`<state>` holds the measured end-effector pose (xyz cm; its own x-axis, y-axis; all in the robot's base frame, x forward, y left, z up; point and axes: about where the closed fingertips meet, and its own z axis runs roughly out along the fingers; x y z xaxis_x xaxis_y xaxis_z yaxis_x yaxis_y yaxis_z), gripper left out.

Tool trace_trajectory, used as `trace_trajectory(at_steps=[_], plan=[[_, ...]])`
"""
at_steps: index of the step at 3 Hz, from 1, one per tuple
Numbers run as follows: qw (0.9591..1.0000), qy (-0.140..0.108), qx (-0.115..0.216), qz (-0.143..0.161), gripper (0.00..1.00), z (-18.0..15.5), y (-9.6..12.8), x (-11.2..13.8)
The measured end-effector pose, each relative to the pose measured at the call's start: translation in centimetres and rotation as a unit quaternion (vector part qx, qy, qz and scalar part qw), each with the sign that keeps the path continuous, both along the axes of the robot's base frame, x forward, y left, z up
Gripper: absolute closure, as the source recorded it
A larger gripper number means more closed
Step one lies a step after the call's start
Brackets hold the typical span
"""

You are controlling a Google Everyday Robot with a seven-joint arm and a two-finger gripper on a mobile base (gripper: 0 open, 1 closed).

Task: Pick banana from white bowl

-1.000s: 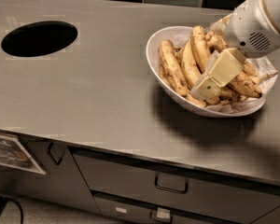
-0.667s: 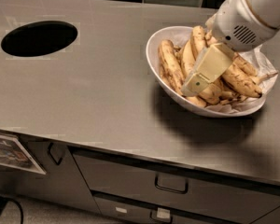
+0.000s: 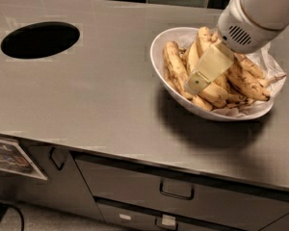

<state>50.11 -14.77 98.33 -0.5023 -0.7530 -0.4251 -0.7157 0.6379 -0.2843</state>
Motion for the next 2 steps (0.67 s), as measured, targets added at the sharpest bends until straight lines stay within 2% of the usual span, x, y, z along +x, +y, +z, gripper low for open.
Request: trace_trajectory(at_steps=[1,2], plan=[[0.9965,-0.030,0.025,-0.073,0.00,-0.20,-1.41,-0.37],[0.9913,-0.058,0.065,-0.099,0.00,-0.33,-1.76,-0.16]])
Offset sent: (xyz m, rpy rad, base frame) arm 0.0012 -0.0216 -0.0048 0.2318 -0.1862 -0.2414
